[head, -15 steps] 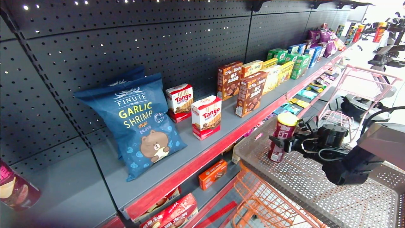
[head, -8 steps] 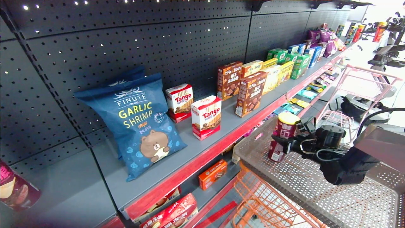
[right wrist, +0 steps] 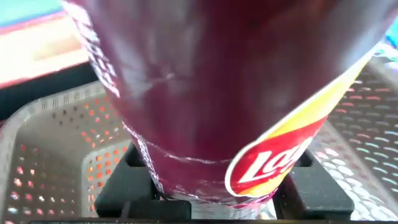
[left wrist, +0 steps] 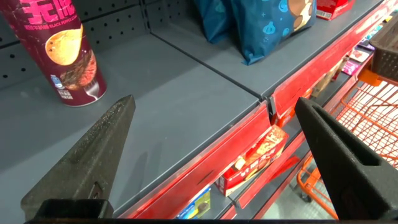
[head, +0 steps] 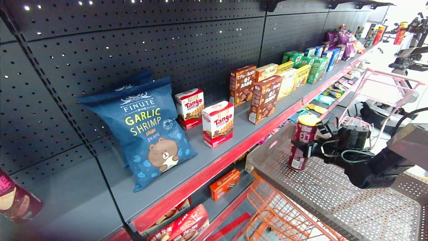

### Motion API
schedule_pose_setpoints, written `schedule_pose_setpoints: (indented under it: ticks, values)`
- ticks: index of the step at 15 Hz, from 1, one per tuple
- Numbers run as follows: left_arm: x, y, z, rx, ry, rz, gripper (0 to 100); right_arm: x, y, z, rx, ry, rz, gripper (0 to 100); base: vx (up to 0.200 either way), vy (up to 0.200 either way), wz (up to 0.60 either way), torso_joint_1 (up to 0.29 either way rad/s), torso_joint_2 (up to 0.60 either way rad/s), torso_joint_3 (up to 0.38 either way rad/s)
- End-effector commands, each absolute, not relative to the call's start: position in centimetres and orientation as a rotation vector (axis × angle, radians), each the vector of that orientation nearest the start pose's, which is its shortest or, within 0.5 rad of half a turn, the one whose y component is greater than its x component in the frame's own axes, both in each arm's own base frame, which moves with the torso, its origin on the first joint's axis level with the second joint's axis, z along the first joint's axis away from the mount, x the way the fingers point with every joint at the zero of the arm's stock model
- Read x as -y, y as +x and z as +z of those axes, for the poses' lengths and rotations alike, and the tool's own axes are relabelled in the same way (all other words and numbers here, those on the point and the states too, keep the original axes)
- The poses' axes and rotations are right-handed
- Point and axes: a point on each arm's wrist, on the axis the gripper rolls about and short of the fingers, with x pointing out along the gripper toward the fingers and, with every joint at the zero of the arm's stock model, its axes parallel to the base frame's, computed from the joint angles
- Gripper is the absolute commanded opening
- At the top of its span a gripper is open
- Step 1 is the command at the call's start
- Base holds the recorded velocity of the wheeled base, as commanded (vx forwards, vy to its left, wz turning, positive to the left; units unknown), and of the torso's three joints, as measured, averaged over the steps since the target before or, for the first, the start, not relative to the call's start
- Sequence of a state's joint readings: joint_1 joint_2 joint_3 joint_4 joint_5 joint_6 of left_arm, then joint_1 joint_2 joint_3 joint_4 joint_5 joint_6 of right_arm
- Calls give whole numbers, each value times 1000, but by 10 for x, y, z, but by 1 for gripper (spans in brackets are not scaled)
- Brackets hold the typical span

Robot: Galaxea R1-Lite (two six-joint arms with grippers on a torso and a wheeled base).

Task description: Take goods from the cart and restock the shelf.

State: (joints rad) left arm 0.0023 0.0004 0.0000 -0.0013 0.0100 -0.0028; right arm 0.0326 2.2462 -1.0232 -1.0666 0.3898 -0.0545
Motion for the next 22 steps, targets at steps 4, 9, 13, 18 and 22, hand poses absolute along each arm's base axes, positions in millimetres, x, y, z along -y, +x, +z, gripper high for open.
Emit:
schedule_pose_setpoints:
  ticks: [4,9,13,18,22]
  values:
    - [0,-23,76,2,-3,14,100,-39,346,185,-65,-32,382,0,0,0,0,0,0,0]
    - [0,-23,76,2,-3,14,100,-50,246,251,39,-35,271,0,0,0,0,0,0,0]
    - [0,-23,76,2,-3,14,100,-43,197,267,38,-38,163,0,0,0,0,0,0,0]
    - [0,-23,75,0,-3,14,100,-33,153,258,-15,-47,152,0,0,0,240,1,1,5]
    - [0,-23,76,2,-3,14,100,-29,140,255,-4,-47,140,0,0,0,600,0,-1,2]
